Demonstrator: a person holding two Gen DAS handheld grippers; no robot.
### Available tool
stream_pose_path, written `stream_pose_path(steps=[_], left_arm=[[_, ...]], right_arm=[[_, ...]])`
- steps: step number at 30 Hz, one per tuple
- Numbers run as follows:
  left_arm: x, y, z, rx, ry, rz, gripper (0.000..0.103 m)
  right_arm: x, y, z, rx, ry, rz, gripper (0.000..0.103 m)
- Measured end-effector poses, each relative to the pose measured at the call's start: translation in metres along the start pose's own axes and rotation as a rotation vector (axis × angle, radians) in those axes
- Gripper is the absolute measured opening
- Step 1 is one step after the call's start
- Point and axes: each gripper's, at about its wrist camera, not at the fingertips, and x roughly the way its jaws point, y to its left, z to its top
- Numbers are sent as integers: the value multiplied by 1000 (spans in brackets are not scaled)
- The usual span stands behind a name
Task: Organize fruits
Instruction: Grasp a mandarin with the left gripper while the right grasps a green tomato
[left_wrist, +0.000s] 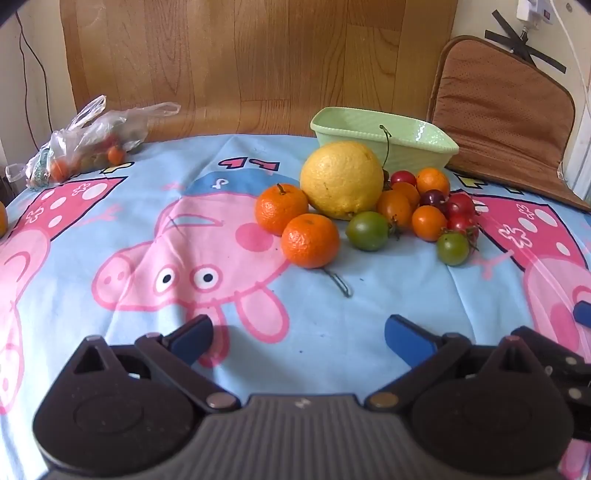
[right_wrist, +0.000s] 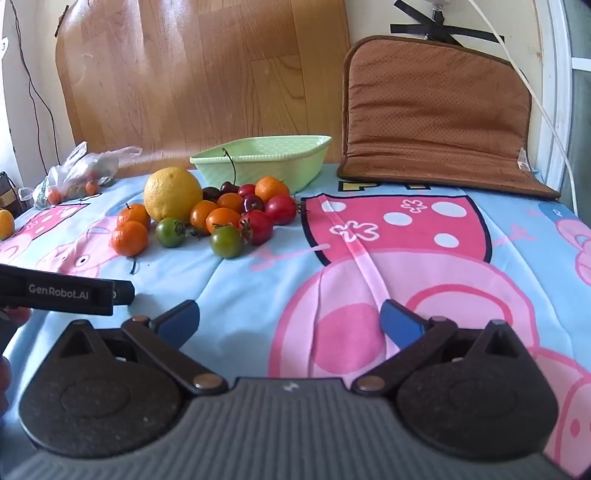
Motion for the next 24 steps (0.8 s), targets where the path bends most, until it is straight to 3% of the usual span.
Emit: stream_pose_path(steps=[6,9,11,12,14,16,19,22,24], left_arm=[[-2,12,1,-10,-30,-61,103],[-3,31,1,-50,-73,-144,103],[-13,45,0,-97,-119,-165,102],[-14,51,2,-109,-132,-167,101],[-15,59,11,-91,-150,-154,88],[-18,65,18,-68,-170,-168,82],[-16,71,30,-46,-169,-258,72],[-11,68,37,-3,-162,-315,61],[-5,62,39,21,-158,-349,61]], right_arm=[[-1,2,0,-22,-19,4,103],[-6,8,11,-72,-28,21,88],[-4,11,14,-91,-18,47,65],[-1,12,17,-105,-6,73,60],[2,19,24,-133,-2,122,43],[4,29,28,-186,-22,169,36],[14,48,36,-275,-31,220,26],[30,62,46,-328,-18,245,25],[40,67,51,-346,-6,259,25]])
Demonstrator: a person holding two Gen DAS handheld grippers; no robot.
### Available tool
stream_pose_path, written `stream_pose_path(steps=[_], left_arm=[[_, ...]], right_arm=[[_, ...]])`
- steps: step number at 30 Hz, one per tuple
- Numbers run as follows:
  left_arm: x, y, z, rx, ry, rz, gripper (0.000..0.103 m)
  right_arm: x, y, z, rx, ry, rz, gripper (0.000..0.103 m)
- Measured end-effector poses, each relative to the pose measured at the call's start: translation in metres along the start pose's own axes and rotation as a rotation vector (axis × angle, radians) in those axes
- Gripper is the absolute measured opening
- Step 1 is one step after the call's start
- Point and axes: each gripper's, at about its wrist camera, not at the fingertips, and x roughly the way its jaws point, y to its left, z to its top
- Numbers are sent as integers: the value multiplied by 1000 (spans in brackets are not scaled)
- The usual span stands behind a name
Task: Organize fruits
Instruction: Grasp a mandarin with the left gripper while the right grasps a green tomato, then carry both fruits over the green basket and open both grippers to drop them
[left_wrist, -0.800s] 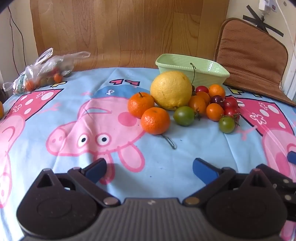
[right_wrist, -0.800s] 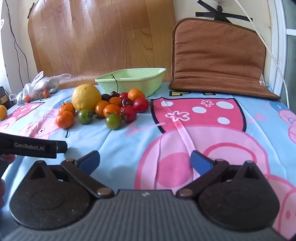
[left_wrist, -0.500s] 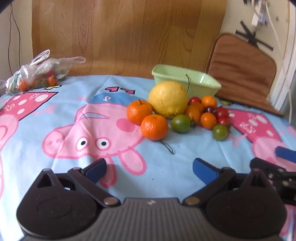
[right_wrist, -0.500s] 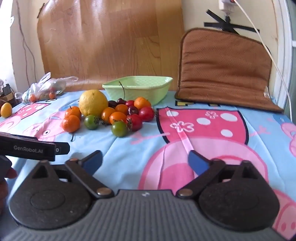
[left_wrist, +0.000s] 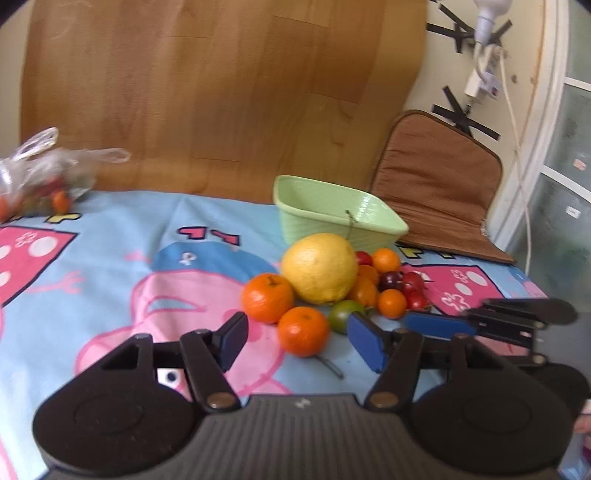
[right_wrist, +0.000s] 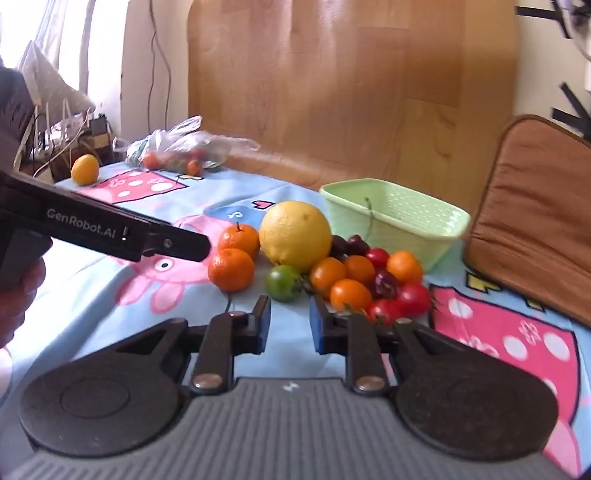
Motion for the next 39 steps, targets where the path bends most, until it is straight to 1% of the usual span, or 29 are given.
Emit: stream_pose_path(steps=[3,6,7,8,9,11,13,16,18,20,22,23,26,28,30,33,36,37,38,39], left_arm=[[16,-1,1,-5,44,-19,60],[29,4,-1,-33,84,-44,57],[32,7,-2,-44,91,-52,56],[35,9,-2,-54,100,-57,53],[38,10,-3,-64,107,-60,52],[42,12,-4,-73,106,-54,39],[41,11,-5,-75,99,-50,39],[35,7,-6,-96,112,-78,39],[27,-1,-9,-96,115,-97,38],[23,-11,-6,-83,110,-118,38],[23,-22,7,-63,96,-137,38],[25,-28,19,-46,88,-146,38],[42,-46,61,16,55,-162,38],[65,-51,91,32,49,-165,38],[98,-52,117,1,78,-159,38],[142,-52,137,-21,107,-90,38],[174,-48,143,-45,168,-63,39],[183,-47,144,-43,190,-49,39],[188,-47,143,-32,206,-32,40],[191,-47,142,-16,211,-16,41]], right_arm=[[14,3,4,-32,16,6,26],[24,3,4,-39,25,10,26],[25,3,4,-43,24,23,31],[25,3,3,-48,21,30,34],[27,4,4,-55,25,39,34],[34,4,5,-67,46,48,34],[37,3,6,-52,57,68,32],[31,3,2,-29,54,73,30],[20,1,-3,13,48,78,30],[7,-2,-5,42,28,66,30],[-5,-9,-2,69,-10,31,30],[-9,-14,1,77,-30,10,30],[-10,-38,22,91,-90,-66,30],[-1,-62,41,104,-120,-113,30],[17,-89,55,150,-105,-141,30],[49,-121,66,225,-50,-143,30],[74,-130,63,200,-6,-164,30],[79,-134,60,194,13,-159,32],[85,-137,60,195,33,-151,32],[88,-143,57,200,41,-152,32]])
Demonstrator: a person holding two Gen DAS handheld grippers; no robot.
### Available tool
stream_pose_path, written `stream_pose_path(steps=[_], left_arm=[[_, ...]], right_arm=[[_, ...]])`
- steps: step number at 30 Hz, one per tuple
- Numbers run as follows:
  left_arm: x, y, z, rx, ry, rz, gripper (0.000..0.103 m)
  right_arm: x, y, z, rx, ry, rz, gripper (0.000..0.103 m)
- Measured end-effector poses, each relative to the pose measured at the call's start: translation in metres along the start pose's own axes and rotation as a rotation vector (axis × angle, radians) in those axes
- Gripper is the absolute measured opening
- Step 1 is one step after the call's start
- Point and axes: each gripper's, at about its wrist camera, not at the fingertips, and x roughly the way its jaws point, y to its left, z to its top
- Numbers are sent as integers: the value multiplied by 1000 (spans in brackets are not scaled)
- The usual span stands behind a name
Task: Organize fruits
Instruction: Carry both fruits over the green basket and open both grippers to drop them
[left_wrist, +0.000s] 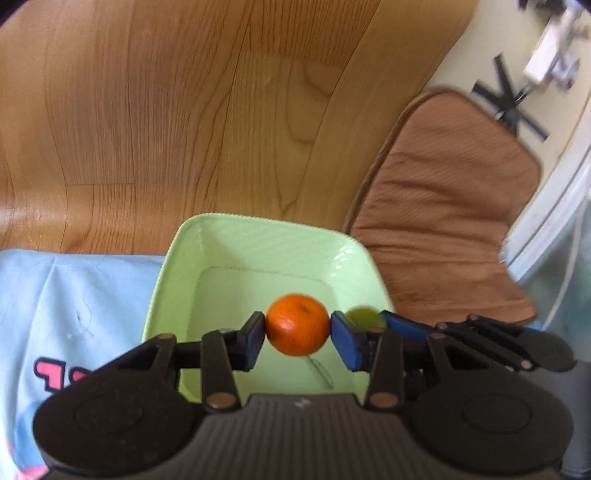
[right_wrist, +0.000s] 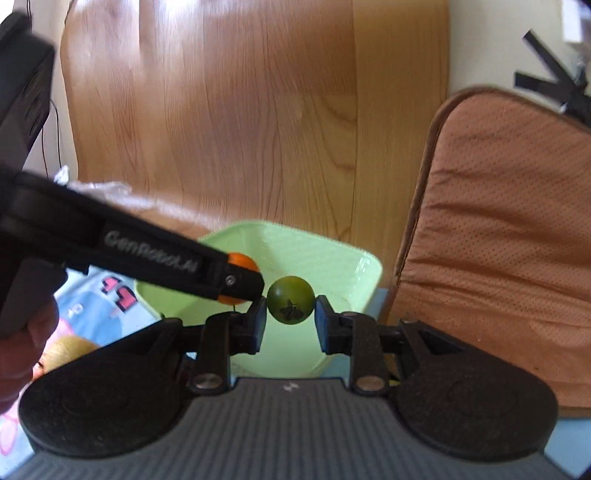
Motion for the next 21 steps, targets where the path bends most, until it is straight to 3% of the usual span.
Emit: stream_pose_path(steps=[6,9,10,13,14,21], left_arm=[[-28,20,-1,36,-116,74,51],[-23,38,-3,38,-84,187,50],[-19,44,-4,20,-58,192,48],[-9,58,-10,-48,4,127,45],[-6,60,-13,-63,21,103,39],[-23,53,-27,-70,12,94,42]], right_arm=[[-32,-28,-10,135,-80,18,40],[-44,-32,-22,186,-66,60,42],[-46,-32,-26,205,-57,85,42],[-44,-29,-32,243,-24,154,41],[-43,-26,-31,240,-17,151,42],[-36,-28,-18,233,-54,75,42]])
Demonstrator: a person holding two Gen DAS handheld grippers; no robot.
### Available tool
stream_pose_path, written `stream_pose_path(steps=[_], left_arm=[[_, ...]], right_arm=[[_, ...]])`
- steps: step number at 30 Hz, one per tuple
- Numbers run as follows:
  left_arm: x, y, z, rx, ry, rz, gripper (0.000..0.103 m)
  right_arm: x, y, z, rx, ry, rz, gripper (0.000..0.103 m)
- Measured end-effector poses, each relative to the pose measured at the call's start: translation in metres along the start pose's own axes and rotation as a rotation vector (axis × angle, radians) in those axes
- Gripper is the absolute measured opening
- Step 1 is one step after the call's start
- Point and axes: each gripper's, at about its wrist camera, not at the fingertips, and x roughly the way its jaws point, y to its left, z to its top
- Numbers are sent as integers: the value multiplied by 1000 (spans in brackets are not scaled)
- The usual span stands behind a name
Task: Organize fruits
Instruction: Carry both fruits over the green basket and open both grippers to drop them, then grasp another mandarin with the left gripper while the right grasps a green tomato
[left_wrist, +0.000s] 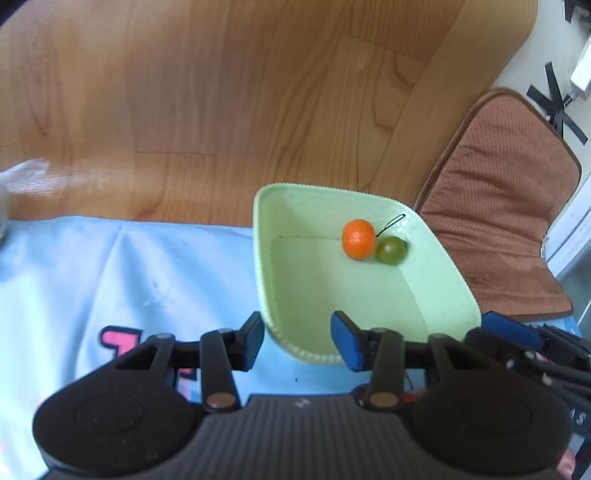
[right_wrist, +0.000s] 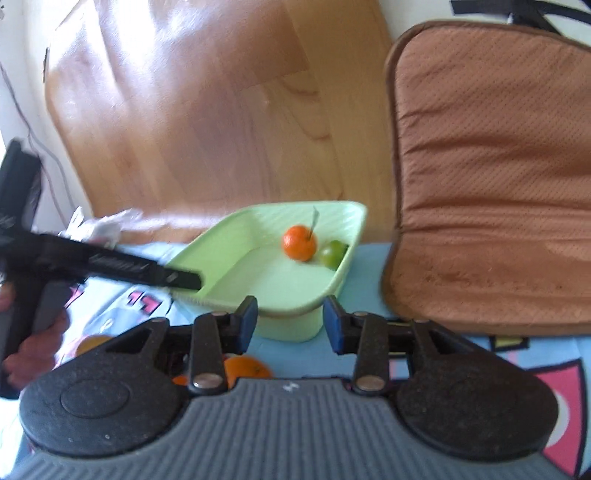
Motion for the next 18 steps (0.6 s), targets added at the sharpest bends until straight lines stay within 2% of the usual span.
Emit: stream_pose_path(steps=[2,4,8,13,18], left_arm=[[-20,2,-4,12,-51,13,44],[-47,7,-16,11,-108,-6,46],[-93,25,-53,-7,-194,-31,52],[-127,59,-99,-114,-227,-43,55],[-139,82,-129,-150,-205,-47,55]], right_arm=[[-15,4,-2,-15,-29,1,42],[-35,12,-8,-46,-61,13,42],[-63,33,-25,-91,-79,93,42],[-73,74,-48,-214,-62,173,42],[-59,117,-65,-369,-19,205,42]])
